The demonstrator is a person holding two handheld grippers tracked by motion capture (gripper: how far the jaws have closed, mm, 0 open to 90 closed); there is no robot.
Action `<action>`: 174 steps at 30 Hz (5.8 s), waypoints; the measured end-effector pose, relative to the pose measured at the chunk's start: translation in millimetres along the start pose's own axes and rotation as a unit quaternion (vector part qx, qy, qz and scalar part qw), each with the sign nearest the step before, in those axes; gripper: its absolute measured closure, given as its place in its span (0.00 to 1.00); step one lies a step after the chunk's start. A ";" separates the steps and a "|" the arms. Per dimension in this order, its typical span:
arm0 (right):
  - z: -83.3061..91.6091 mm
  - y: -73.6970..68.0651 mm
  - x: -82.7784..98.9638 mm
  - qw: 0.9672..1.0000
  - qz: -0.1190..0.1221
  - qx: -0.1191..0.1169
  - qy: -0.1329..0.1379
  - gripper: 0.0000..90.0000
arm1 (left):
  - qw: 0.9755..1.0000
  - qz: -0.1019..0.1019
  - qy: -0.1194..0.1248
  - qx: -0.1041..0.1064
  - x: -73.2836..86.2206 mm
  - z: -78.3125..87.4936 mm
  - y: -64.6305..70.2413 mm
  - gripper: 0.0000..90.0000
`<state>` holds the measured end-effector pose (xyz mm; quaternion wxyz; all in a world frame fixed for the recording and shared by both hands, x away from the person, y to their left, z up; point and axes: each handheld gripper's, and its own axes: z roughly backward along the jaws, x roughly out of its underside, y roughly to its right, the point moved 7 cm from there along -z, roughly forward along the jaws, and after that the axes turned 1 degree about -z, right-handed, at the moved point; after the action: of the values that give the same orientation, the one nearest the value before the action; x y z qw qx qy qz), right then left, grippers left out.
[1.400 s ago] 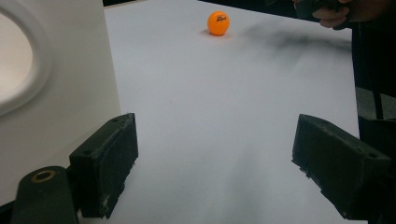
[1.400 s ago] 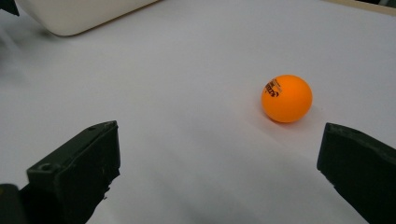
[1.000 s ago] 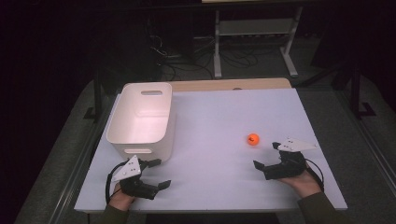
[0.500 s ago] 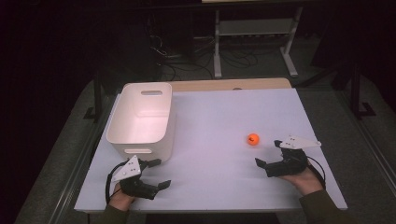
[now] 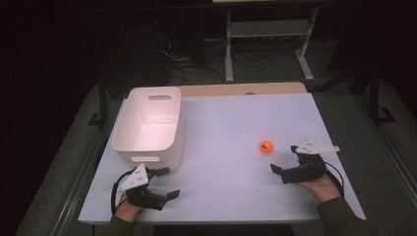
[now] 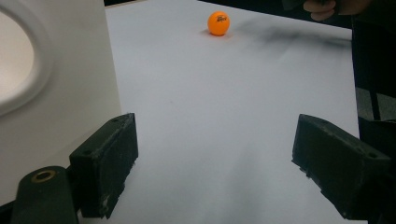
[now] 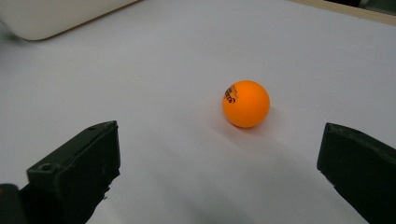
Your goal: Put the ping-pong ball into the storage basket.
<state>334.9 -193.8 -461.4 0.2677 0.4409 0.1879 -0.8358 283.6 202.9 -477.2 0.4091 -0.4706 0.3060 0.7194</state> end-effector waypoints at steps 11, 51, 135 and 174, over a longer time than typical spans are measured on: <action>-1.3 10.4 -0.7 1.000 -0.004 0.010 -0.001 0.00 | 1.000 0.000 0.000 -0.001 0.0 0.0 0.1 0.16; -13.3 18.5 -6.5 1.000 -0.012 0.012 0.004 0.00 | 1.000 -0.001 0.000 -0.001 0.0 0.1 0.2 0.16; -55.3 13.4 -50.8 1.000 -0.003 -0.004 0.014 0.00 | 1.000 0.001 0.004 -0.001 -0.2 0.8 -0.2 0.16; -66.8 13.4 -60.0 1.000 0.006 -0.002 0.011 0.00 | 1.000 -0.004 0.005 -0.002 -0.2 1.2 0.5 0.16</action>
<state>413.7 -150.6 -448.3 0.2717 0.4508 0.1896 -0.8289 282.7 203.5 -476.5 0.4097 -0.4762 0.3048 0.7159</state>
